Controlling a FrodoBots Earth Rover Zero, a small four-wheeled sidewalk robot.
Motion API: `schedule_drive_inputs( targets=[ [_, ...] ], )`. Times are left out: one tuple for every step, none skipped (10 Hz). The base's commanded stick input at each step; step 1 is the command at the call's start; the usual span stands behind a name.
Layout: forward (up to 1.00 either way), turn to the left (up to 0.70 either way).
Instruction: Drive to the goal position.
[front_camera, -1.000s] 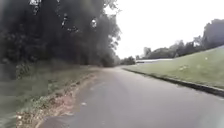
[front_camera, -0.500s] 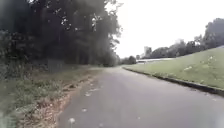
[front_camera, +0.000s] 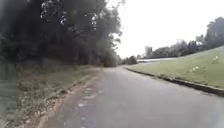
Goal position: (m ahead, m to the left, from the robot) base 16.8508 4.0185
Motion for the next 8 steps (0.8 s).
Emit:
schedule_drive_inputs(
  targets=[
    [1.00,0.00],
    [1.00,0.00],
    [1.00,0.00],
    [1.00,0.00],
    [1.00,0.00],
    [1.00,0.00],
    [1.00,0.00],
    [1.00,0.00]
  ],
)
